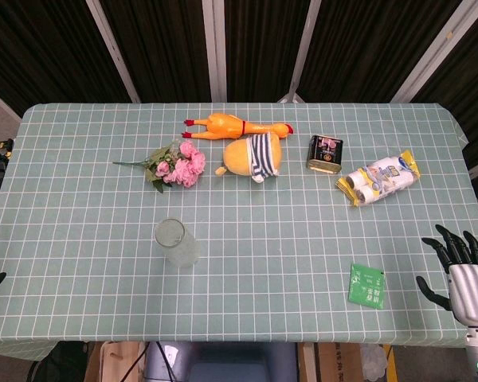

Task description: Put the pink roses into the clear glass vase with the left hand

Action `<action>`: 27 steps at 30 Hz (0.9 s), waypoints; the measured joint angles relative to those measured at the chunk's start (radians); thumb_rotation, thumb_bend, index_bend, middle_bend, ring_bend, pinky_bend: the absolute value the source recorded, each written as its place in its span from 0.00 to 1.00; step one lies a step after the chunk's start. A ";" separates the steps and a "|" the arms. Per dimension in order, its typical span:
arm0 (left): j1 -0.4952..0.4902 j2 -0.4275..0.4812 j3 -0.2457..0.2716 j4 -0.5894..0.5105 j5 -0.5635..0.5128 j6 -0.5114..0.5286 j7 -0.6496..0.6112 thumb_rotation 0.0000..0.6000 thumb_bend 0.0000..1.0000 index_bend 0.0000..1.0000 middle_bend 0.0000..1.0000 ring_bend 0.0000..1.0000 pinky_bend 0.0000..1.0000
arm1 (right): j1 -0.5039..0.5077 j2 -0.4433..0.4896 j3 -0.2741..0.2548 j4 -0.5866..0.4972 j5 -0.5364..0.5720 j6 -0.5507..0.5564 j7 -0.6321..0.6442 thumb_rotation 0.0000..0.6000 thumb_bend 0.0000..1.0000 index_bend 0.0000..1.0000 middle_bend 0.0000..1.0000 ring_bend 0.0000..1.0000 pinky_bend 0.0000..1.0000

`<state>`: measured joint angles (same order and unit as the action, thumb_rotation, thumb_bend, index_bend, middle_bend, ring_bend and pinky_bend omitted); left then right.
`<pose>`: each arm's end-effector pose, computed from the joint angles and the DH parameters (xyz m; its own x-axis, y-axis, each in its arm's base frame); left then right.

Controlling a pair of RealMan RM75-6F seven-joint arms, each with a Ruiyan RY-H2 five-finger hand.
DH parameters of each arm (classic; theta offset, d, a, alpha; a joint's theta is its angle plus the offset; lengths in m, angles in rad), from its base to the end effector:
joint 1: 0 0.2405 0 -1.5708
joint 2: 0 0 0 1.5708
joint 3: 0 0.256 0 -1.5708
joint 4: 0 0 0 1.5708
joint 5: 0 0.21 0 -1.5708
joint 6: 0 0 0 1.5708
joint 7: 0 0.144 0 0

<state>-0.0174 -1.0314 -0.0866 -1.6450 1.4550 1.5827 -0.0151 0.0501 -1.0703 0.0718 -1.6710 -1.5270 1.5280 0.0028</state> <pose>-0.3184 0.1661 0.2046 0.4320 -0.1072 0.8955 0.9011 0.0916 -0.4238 -0.3011 -0.1741 0.1763 0.3833 0.0480 0.9224 -0.9232 -0.0098 0.3842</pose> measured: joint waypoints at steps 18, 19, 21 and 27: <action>0.000 0.002 -0.001 -0.001 0.005 0.001 -0.011 1.00 0.16 0.09 0.07 0.00 0.06 | -0.001 0.000 -0.002 -0.004 -0.001 0.000 -0.008 1.00 0.31 0.25 0.11 0.13 0.04; -0.001 0.002 -0.001 0.000 0.004 -0.002 -0.012 1.00 0.16 0.09 0.07 0.00 0.06 | -0.003 0.001 -0.003 -0.005 -0.001 0.002 -0.008 1.00 0.31 0.25 0.11 0.13 0.04; -0.003 0.003 -0.001 0.003 0.001 -0.007 -0.015 1.00 0.16 0.09 0.07 0.00 0.06 | -0.003 0.002 -0.003 -0.006 0.000 0.003 -0.007 1.00 0.31 0.25 0.11 0.13 0.04; -0.008 0.005 -0.006 0.007 -0.013 -0.019 -0.017 1.00 0.16 0.09 0.07 0.00 0.06 | 0.000 0.002 -0.005 0.002 0.011 -0.015 -0.006 1.00 0.31 0.25 0.11 0.13 0.04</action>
<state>-0.0251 -1.0264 -0.0928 -1.6385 1.4417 1.5632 -0.0323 0.0501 -1.0682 0.0672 -1.6695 -1.5162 1.5135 -0.0036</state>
